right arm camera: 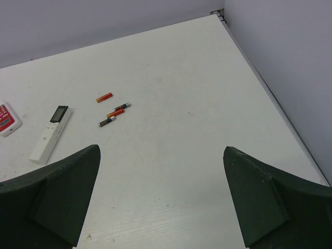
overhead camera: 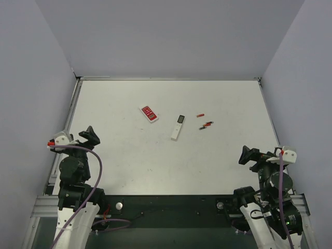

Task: Load the batteries into the remote control

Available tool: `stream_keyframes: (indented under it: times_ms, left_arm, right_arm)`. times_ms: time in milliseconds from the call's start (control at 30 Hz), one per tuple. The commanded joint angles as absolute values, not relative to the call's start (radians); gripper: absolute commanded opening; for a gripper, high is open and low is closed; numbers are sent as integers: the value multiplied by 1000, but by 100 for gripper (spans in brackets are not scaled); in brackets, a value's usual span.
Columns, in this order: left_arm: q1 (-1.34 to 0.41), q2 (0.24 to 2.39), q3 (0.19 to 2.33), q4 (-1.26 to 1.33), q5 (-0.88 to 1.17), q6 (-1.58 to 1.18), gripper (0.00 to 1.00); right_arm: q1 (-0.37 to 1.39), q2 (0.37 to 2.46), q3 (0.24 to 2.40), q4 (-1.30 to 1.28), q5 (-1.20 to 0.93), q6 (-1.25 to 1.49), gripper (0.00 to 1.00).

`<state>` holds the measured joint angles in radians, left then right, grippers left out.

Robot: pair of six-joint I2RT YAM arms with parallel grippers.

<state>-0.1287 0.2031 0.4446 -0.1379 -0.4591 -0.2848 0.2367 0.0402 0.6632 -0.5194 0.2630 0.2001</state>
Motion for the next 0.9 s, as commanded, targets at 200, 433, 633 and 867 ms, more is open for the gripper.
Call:
stream_keyframes:
  times_ms: [200, 433, 633, 867]
  left_arm:
    - [-118, 316, 489, -127, -451, -400, 95]
    - [-123, 742, 659, -241, -324, -570, 95]
    - [-201, 1227, 940, -331, -267, -615, 97]
    - [-334, 1626, 1207, -321, -324, -646, 97]
  right_arm:
    - [262, 41, 649, -476, 334, 219, 100]
    - [273, 17, 640, -469, 321, 218, 100]
    - [285, 6, 630, -462, 311, 210, 100]
    - [296, -25, 629, -457, 288, 206, 100]
